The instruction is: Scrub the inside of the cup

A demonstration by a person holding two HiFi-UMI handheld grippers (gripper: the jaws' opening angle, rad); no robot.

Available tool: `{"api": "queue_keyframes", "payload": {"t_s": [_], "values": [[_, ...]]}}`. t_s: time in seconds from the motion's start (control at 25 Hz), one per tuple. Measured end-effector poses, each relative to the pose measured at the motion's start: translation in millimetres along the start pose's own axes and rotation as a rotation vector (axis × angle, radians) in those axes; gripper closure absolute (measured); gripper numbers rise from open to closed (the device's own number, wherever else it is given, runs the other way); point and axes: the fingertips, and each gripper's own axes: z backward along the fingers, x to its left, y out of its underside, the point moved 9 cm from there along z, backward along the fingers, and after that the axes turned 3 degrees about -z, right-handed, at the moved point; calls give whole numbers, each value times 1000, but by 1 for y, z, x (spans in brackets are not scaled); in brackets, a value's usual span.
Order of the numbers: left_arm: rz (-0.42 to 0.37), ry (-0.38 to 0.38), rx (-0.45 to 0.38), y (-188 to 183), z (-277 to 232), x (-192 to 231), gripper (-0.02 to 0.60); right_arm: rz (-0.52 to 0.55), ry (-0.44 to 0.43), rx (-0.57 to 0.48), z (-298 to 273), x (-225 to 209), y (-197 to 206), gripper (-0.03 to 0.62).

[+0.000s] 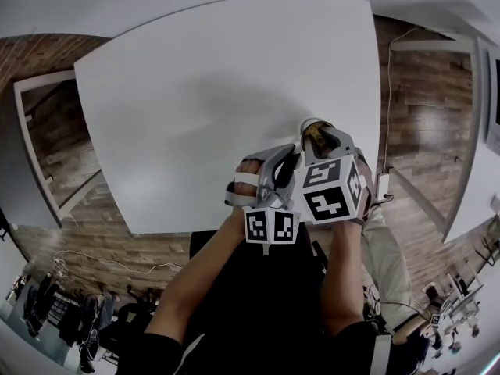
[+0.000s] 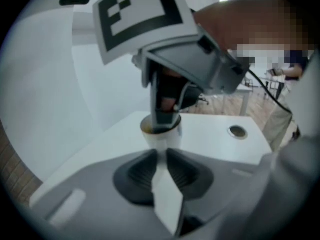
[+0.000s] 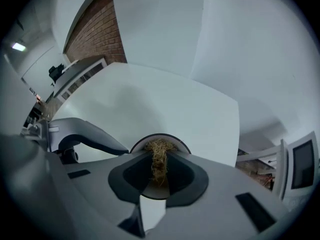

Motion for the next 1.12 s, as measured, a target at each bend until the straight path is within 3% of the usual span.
{"api": "queue_keyframes", "payload": {"t_s": [0.2, 0.4, 0.52, 0.64, 1.12], "values": [[17, 2, 19, -1, -1, 2, 517, 176, 71, 31, 13, 4, -6, 539], [13, 14, 18, -3, -3, 2, 520, 373, 235, -16, 39, 13, 4, 539], [10, 17, 15, -3, -2, 1, 520, 408, 269, -41, 44, 15, 8, 539], [12, 16, 10, -3, -2, 2, 520, 393, 257, -42, 38, 14, 8, 539], [9, -15, 23, -1, -2, 3, 520, 343, 103, 148, -5, 9, -4, 539]]}}
